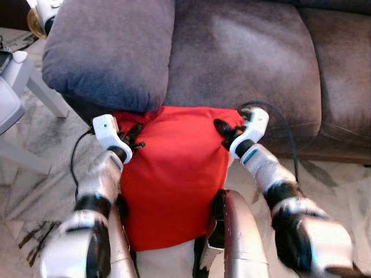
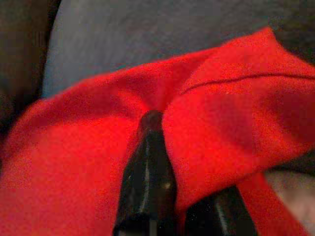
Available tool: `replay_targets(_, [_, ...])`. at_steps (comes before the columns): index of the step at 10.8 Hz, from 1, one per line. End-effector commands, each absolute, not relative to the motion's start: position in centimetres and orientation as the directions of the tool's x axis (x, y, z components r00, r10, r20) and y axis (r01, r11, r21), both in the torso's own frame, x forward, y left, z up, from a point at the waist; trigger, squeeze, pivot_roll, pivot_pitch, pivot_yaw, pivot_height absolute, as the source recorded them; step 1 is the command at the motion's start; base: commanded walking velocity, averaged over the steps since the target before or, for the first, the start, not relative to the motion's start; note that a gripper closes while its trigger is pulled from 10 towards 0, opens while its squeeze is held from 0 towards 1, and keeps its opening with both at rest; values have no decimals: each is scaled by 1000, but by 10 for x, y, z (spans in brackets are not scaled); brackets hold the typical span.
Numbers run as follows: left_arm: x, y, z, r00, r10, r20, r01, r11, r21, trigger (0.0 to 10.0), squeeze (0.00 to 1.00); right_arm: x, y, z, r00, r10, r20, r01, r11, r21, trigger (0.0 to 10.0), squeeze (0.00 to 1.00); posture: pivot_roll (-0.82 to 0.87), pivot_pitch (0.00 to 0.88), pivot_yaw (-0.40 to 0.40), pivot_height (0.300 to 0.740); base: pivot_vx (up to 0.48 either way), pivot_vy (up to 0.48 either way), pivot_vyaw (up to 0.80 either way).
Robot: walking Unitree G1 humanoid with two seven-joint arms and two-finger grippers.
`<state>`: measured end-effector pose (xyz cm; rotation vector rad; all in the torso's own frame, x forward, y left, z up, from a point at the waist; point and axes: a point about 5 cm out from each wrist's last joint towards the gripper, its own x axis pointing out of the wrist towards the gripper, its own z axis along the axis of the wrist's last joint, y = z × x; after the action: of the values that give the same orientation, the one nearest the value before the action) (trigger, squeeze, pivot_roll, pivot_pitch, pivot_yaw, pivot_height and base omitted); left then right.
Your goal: Move the pillow to the sofa from floor
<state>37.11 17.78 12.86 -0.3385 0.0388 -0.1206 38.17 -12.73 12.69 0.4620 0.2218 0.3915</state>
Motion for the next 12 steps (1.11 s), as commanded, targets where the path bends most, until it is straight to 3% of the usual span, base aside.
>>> replay_targets(1, [365, 191, 132, 998, -46, 36, 54, 961, -271, 10000, 0, 376, -142, 120, 931, 345, -121, -276, 880, 387, 10000, 0, 73, 243, -114, 523, 0, 0, 0])
replay_targets(2, [357, 192, 134, 997, -36, 72, 49, 980, -195, 10000, 0, 373, -152, 124, 960, 274, -58, -245, 924, 294, 10000, 0, 76, 227, -106, 523, 0, 0, 0])
replay_targets(4, [341, 191, 138, 990, -16, 142, 30, 995, -94, 10000, 0, 361, -173, 128, 989, 139, 47, -147, 948, 283, 10000, 0, 83, 176, -86, 523, 0, 0, 0])
replay_targets(6, [329, 187, 146, 979, -22, 204, 33, 998, -52, 10000, 0, 341, -178, 126, 989, 88, 120, -112, 971, 213, 10000, 0, 84, 144, -68, 523, 0, 0, 0])
replay_targets(12, [309, 177, 146, 966, -16, 260, -8, 996, 89, 10000, 0, 324, -169, 130, 977, 4, 215, -37, 988, 152, 10000, 0, 87, 81, -65, 523, 0, 0, 0])
